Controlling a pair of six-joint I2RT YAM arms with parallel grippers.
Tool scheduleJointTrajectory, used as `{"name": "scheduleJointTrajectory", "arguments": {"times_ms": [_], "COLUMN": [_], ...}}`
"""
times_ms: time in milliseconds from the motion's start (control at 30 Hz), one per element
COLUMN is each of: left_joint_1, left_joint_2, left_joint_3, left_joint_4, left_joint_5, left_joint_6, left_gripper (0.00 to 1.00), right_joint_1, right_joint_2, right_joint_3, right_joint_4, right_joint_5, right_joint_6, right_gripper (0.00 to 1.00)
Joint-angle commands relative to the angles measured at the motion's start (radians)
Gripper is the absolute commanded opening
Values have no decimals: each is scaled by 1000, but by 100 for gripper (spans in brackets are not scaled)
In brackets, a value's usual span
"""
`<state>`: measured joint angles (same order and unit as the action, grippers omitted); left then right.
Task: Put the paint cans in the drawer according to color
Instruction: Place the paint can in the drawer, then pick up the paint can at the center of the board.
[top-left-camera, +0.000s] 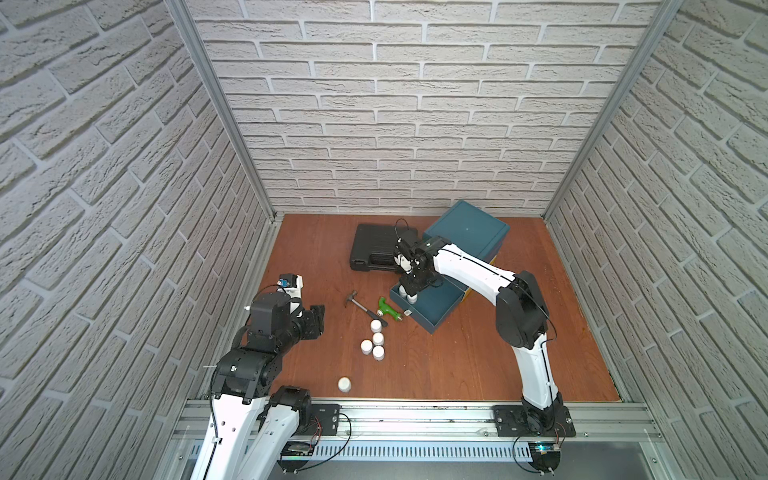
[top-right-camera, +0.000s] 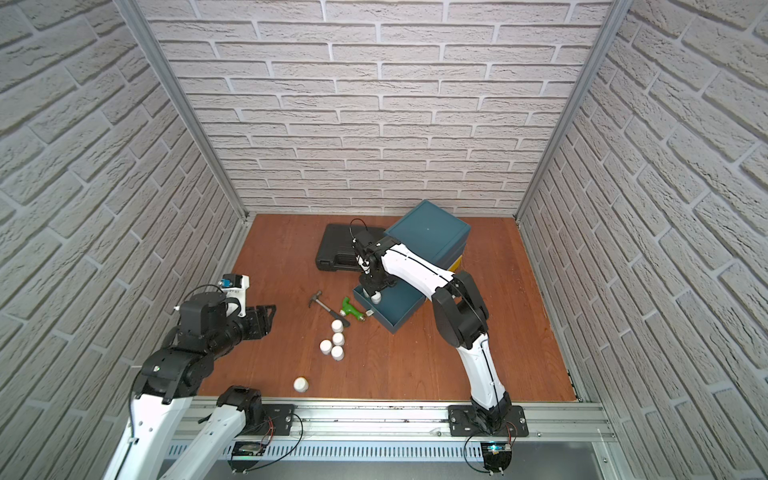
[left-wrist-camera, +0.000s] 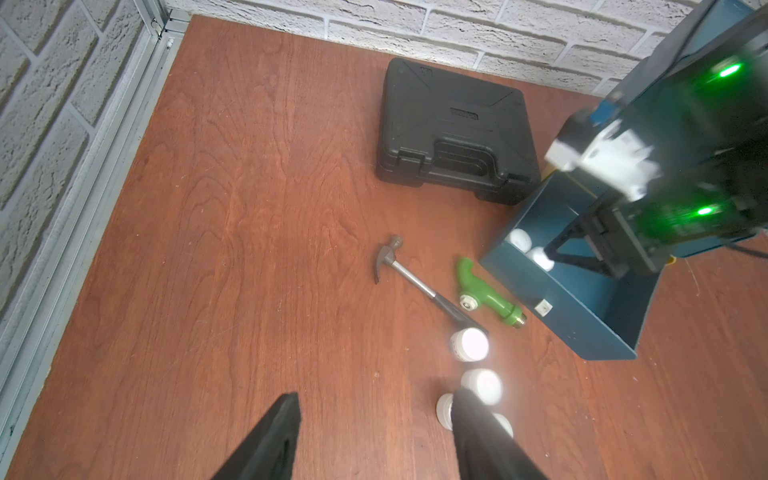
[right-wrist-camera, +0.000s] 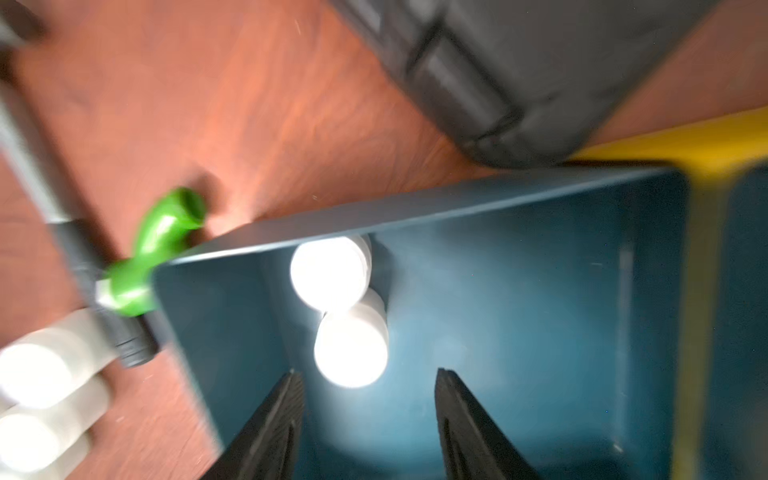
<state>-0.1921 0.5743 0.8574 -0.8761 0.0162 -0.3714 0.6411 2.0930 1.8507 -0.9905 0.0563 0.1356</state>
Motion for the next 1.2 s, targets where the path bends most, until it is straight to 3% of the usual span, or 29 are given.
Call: {"name": "scheduleJointTrajectory", "arguments": {"times_ms": [0,300,500,733,1167], "left_joint_1": [-4,-8,-11,-16,-31], "left_joint_2": [-4,-9,-11,-14,-21], "left_joint_3": [-9,-10,-11,-9,-10], "left_joint_4": [12,12,12,11,8], "left_joint_5": [-13,-16,-21,-22,-30], "left_joint_6": [-6,-8,-10,-9,-11], "left_gripper": [63,63,63,63,63], "right_joint_1": [31,295,426,471,469], "right_joint_2": [-147,-270,-241,-148,37], "right_joint_3": [-36,-219,-288,-297,-202], "right_joint_4": [-1,53,64,75,83], "right_joint_5": [0,-26,-64,-107,-69], "right_joint_6": [36,53,70,64,61], "right_gripper": [57,60,61,63,62]}}
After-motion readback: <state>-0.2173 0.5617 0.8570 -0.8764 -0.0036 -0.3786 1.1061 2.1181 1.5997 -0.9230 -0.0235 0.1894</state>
